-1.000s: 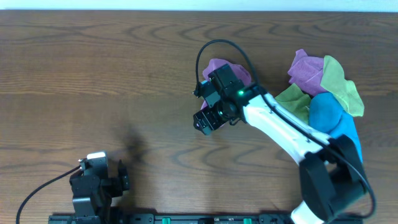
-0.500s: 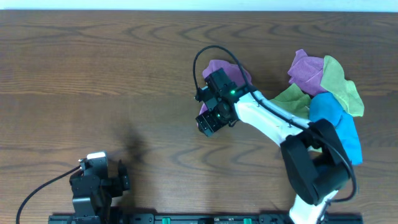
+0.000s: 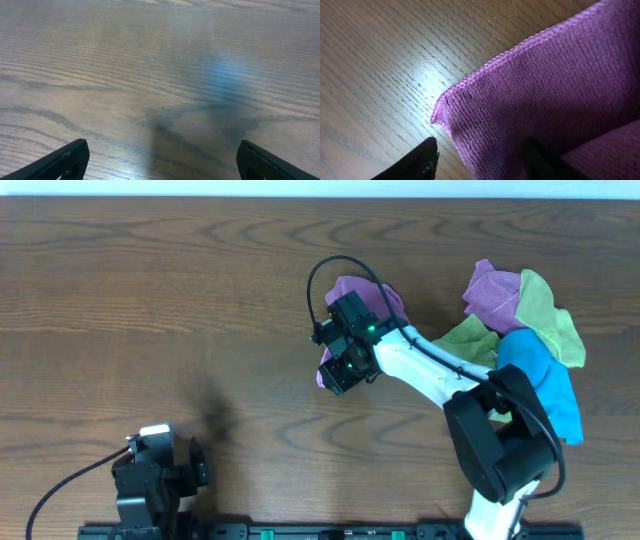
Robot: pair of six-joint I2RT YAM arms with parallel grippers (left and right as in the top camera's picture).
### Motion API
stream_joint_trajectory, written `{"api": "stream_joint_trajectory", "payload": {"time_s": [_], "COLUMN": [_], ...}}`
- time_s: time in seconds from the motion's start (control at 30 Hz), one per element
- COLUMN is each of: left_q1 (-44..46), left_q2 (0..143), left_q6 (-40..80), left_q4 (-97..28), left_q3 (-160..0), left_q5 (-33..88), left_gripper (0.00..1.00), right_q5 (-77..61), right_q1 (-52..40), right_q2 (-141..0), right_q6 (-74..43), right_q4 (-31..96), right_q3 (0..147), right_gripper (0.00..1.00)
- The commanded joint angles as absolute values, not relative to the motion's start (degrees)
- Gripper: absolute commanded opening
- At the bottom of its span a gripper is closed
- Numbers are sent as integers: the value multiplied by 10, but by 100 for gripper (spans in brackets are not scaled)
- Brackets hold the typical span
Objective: Fold the cloth
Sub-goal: 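Drag the purple cloth further left across the table with the right gripper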
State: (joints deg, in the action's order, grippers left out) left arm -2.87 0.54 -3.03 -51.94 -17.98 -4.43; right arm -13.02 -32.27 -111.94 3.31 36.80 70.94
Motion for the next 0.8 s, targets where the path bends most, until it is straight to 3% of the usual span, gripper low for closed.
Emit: {"api": "stream_joint_trajectory", "payload": {"time_s": [0.0,0.13,0.27,0.77], "left_q1": [-26,-26,-26,-26], "left_q2": [2,2,2,2], "left_q6": [-34,-34,-34,-34], "left_q4": [-535,-536,-535,-536], "left_q3": [-171,-171,-171,-171], "left_q5": [-44,-44,-44,-44], "left_gripper": [95,95,95,95], "right_q5": [-129,-129,-132,-195], "right_q1": [-332,-340,-352,-474], "right_q2": [-1126,-1126,-1126,-1126], "right_q6": [37,37,37,37], "right_q4": [367,367,361,301], "right_q3": [714,714,714,809], "right_gripper": [49,31,3,1]}}
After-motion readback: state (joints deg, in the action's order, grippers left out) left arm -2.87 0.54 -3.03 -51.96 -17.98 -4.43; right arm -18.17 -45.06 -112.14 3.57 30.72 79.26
